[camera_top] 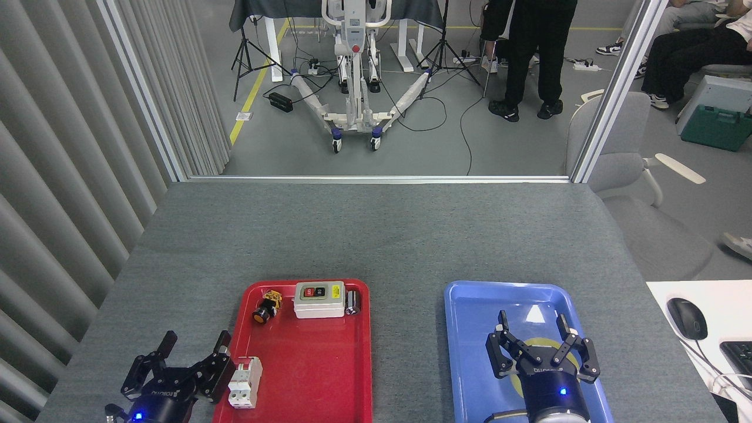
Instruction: Place and move tape with both arms
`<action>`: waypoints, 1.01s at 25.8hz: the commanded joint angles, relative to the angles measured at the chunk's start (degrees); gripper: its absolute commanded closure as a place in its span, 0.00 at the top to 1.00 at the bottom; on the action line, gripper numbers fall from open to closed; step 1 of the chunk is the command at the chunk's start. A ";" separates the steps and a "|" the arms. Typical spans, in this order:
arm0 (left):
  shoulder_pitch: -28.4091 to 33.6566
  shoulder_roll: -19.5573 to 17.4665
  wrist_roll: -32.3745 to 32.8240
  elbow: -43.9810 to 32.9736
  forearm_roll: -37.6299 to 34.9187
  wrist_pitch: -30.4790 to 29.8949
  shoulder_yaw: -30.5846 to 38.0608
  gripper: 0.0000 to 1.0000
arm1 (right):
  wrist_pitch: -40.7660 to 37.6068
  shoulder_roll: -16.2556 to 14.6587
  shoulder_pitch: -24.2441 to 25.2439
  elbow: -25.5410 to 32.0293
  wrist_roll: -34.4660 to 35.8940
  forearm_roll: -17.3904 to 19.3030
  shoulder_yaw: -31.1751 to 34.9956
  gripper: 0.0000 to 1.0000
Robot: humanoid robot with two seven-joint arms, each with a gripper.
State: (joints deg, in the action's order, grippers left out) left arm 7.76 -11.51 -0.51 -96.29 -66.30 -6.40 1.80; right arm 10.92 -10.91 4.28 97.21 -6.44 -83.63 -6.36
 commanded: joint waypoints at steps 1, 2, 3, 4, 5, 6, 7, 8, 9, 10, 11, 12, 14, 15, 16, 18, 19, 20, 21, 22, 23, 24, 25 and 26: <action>-0.02 0.00 -0.19 -0.04 -0.05 -0.11 0.04 1.00 | -0.90 0.36 1.61 0.08 1.08 -0.75 0.30 1.00; -0.02 -0.09 -0.19 -0.04 -0.05 -0.11 0.04 1.00 | -0.90 0.80 2.22 0.08 1.70 -0.84 0.30 1.00; -0.02 0.00 -0.19 -0.04 -0.05 -0.11 0.04 1.00 | -0.90 1.06 2.67 0.17 2.49 -0.84 0.30 1.00; -0.02 0.00 -0.19 -0.04 -0.05 -0.11 0.04 1.00 | -0.90 1.24 3.11 0.26 3.54 -0.92 0.39 1.00; -0.02 0.09 -0.19 -0.04 -0.05 -0.11 0.04 1.00 | -0.98 1.24 3.63 0.52 4.33 -0.84 0.39 1.00; -0.02 0.00 -0.10 -0.13 -0.05 -0.11 0.04 1.00 | -1.34 1.33 4.16 0.87 4.60 -0.84 0.39 1.00; -0.02 0.00 -0.10 -0.13 -0.05 -0.11 0.04 1.00 | -1.95 1.59 4.51 1.14 4.60 -0.84 0.56 1.00; -0.02 0.00 -0.10 -0.13 0.03 -0.11 0.13 1.00 | -2.65 2.03 5.21 1.40 4.69 -0.84 0.91 1.00; -0.02 0.00 -0.10 -0.13 0.03 -0.11 0.13 0.99 | -3.36 2.38 6.09 1.93 4.77 -0.84 1.18 1.00; 0.06 0.00 -0.10 -0.13 0.03 -0.11 0.13 1.00 | -3.80 2.56 7.15 2.63 4.86 -0.92 1.26 1.00; 0.06 0.00 -0.10 -0.13 0.03 -0.11 0.13 1.00 | -4.15 2.82 7.94 3.33 4.86 -0.92 1.26 1.00; 0.15 0.00 -0.10 -0.13 0.03 -0.19 0.13 1.00 | -4.24 3.08 8.73 3.77 4.95 -0.92 1.26 1.00; 0.15 0.09 -0.02 -0.22 0.03 -0.19 0.13 1.00 | -4.15 3.79 9.43 4.13 4.95 -0.92 1.26 1.00; 0.15 0.09 -0.10 -0.22 0.12 -0.19 0.13 1.00 | -4.15 4.05 9.52 4.13 4.95 -0.92 1.26 1.00; 0.15 0.18 -0.10 -0.22 0.21 -0.28 0.13 0.99 | -4.24 4.14 9.70 4.13 4.95 -0.92 1.26 1.00; 0.15 0.26 -0.10 -0.22 0.21 -0.19 0.13 1.00 | -4.24 4.14 9.78 4.21 5.13 -0.92 1.44 1.00; 0.15 0.26 -0.19 -0.22 0.21 -0.28 0.13 1.00 | -4.24 4.14 9.78 4.21 5.39 -0.92 1.53 1.00; 0.15 0.26 -0.37 -0.22 0.21 -0.19 0.13 1.00 | -4.24 4.14 9.78 4.13 5.74 -0.92 1.53 1.00; 0.15 0.35 -0.72 -0.22 0.21 -0.19 0.13 1.00 | -4.24 4.14 9.87 4.21 6.27 -0.92 1.53 1.00; 0.15 0.35 -0.89 -0.22 0.21 -0.28 0.13 1.00 | -4.24 4.14 9.96 4.21 7.06 -0.92 1.53 1.00; 0.15 0.35 -0.89 -0.22 0.21 -0.28 0.13 1.00 | -4.24 4.14 10.14 4.21 7.94 -0.84 1.53 1.00; 0.15 0.35 -0.98 -0.22 0.21 -0.28 0.13 1.00 | -4.24 4.14 10.31 4.21 8.82 -0.84 1.53 1.00; 0.15 0.35 -0.98 -0.22 0.21 -0.28 0.13 1.00 | -4.24 4.14 10.31 4.13 9.52 -0.84 1.53 1.00; 0.24 0.35 -0.98 -0.22 0.21 -0.28 0.13 1.00 | -4.24 4.14 10.31 4.13 9.61 -0.84 1.53 1.00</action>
State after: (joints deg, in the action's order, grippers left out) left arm 7.92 -11.18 -1.30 -96.50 -66.10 -6.65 1.94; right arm 6.66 -6.78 14.41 101.41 1.59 -84.53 -4.84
